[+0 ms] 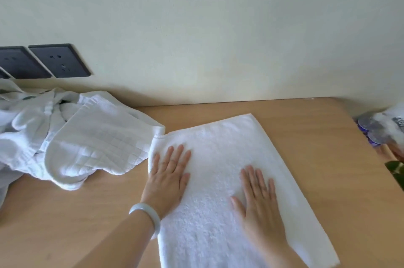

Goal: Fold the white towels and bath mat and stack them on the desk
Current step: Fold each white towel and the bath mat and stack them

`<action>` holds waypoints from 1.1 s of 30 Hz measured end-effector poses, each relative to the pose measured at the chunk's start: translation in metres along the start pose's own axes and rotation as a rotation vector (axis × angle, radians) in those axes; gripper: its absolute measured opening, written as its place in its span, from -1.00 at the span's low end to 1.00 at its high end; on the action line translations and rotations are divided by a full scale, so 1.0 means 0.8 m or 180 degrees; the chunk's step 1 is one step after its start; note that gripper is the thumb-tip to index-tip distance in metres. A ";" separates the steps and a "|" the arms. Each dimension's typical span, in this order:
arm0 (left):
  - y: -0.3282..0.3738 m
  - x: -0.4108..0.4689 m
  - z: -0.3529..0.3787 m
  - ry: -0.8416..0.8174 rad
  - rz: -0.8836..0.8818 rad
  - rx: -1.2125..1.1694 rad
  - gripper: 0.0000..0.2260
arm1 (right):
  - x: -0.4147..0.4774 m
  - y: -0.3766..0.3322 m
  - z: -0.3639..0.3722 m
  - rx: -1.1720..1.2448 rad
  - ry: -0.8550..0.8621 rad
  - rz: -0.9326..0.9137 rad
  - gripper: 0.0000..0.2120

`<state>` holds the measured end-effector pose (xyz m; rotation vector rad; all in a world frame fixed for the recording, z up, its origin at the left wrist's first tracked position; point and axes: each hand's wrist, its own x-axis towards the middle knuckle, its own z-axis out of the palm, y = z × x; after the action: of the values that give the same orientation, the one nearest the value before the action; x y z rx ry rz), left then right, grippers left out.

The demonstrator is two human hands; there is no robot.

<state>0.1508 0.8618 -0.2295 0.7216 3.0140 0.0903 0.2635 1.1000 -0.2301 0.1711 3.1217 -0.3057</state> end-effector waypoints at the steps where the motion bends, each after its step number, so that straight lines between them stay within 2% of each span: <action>1: 0.005 -0.005 0.000 0.0024 -0.0189 -0.0060 -0.50 | 0.013 0.010 -0.007 -0.0038 -0.0106 -0.0211 -0.38; 4: 0.032 -0.030 -0.002 -0.0028 -0.0736 -0.0195 -0.47 | 0.057 0.040 -0.018 -0.0312 -0.0237 -0.0636 -0.46; 5: 0.044 -0.041 -0.002 -0.0056 -0.0866 -0.0203 -0.46 | 0.067 0.044 -0.022 -0.0392 -0.0204 -0.0521 -0.47; 8: 0.080 -0.076 0.000 -0.0158 -0.1116 -0.0212 -0.37 | 0.069 0.024 -0.036 -0.0452 0.0143 0.0341 -0.45; 10: 0.100 -0.095 -0.005 -0.0357 -0.1189 -0.0188 -0.30 | 0.038 -0.006 -0.040 -0.0342 0.0276 0.0584 -0.43; 13: 0.121 -0.122 -0.018 -0.0650 -0.1155 -0.0087 -0.24 | -0.037 -0.036 -0.019 -0.0214 -0.0026 0.0537 -0.38; 15: 0.125 -0.141 -0.021 -0.0424 -0.1069 0.0007 -0.22 | -0.065 -0.027 -0.006 -0.0138 -0.0329 0.0602 -0.36; 17: 0.128 -0.160 -0.021 -0.0251 -0.0970 0.0010 -0.19 | -0.062 -0.004 -0.002 -0.0156 -0.0406 0.0280 -0.36; 20: 0.136 -0.183 -0.026 -0.0306 -0.0916 -0.0176 -0.10 | -0.029 0.026 -0.024 -0.0013 -0.0733 -0.0615 -0.37; 22: 0.128 -0.192 -0.030 -0.0184 -0.0750 -0.0075 -0.31 | -0.011 0.034 -0.045 0.0622 -0.0841 -0.0848 -0.45; 23: 0.120 -0.195 -0.032 -0.0109 -0.0771 -0.0042 -0.46 | -0.009 0.037 -0.056 0.1066 -0.0783 -0.0655 -0.48; 25: 0.094 -0.190 -0.037 -0.0055 -0.1389 -0.0457 -0.66 | -0.018 0.054 -0.071 0.1575 -0.0076 0.0311 -0.55; 26: 0.078 -0.185 -0.041 0.0007 -0.1886 -0.0760 -0.68 | -0.023 0.068 -0.076 0.1367 0.0324 0.0878 -0.61; 27: 0.063 -0.180 -0.048 -0.0086 -0.2376 -0.1112 -0.70 | -0.028 0.083 -0.082 0.1100 0.0438 0.1392 -0.66; 29: 0.038 -0.176 -0.057 -0.0291 -0.2952 -0.1960 -0.79 | -0.037 0.106 -0.089 0.1010 0.0152 0.2084 -0.72; 31: 0.023 -0.174 -0.059 -0.0232 -0.3128 -0.2811 -0.83 | -0.042 0.112 -0.096 0.1539 -0.0136 0.2231 -0.86; 33: 0.021 -0.172 -0.059 -0.0312 -0.3102 -0.3096 -0.84 | -0.043 0.110 -0.099 0.1924 -0.0224 0.2235 -0.89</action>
<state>0.2787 0.8120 -0.1780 -0.7509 2.3776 1.2416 0.3080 1.1971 -0.1690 1.1623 2.5618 -1.1517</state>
